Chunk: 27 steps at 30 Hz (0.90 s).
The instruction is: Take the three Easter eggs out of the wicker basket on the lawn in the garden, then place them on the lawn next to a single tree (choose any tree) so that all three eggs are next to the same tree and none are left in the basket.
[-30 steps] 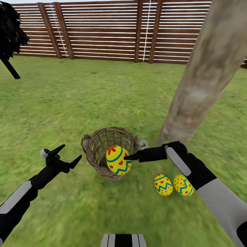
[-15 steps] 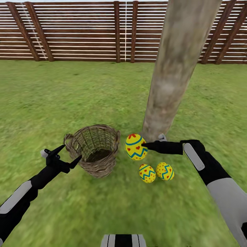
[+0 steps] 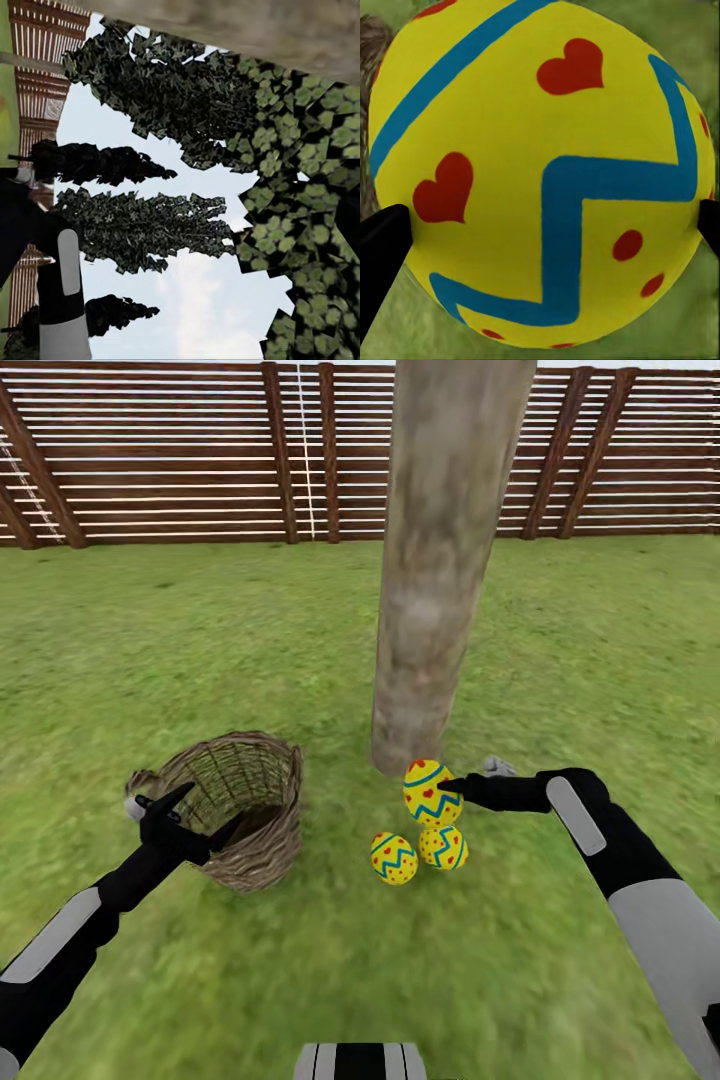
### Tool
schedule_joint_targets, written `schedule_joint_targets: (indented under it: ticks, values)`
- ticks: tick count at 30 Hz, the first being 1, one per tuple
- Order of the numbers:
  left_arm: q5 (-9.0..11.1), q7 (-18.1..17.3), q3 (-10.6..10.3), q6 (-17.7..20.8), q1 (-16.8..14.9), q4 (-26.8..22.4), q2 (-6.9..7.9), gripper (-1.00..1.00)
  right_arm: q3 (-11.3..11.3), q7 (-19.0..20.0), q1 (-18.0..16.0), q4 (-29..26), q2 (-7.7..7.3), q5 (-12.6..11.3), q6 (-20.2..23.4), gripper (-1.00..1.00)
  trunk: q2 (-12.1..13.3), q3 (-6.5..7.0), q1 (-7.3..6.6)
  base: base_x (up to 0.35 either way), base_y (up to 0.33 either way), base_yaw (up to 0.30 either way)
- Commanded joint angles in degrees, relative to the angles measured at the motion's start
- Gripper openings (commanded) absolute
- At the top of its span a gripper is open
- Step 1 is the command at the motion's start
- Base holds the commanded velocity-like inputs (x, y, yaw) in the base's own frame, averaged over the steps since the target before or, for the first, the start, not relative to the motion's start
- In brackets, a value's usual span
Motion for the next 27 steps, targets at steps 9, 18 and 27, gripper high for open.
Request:
schedule_joint_targets:
  ticks: [9, 18, 27]
  values:
    - [0.1, -0.3, -0.2, 0.2, 0.0, 0.0, 0.06, 1.0, -0.1, -3.2, -0.1, 2.7, -0.11, 0.4, 0.0, -1.0, 0.0, -0.04, -0.01, 0.0, 0.0, -0.3]
    - [0.1, -0.3, -0.2, 0.2, 0.0, 0.0, 0.0, 1.0, -7.3, -8.1, -0.1, 4.9, 0.36, 0.5, -0.4, -1.0, 0.0, -0.04, -0.01, 0.0, 0.0, -0.3]
    - [0.1, -0.3, -0.2, -0.2, 0.0, 0.0, -0.07, 1.0, -7.1, -10.9, 0.0, 7.1, 0.58, 0.7, -2.8, -1.0, 0.0, -0.04, -0.01, 0.13, -0.06, -0.298]
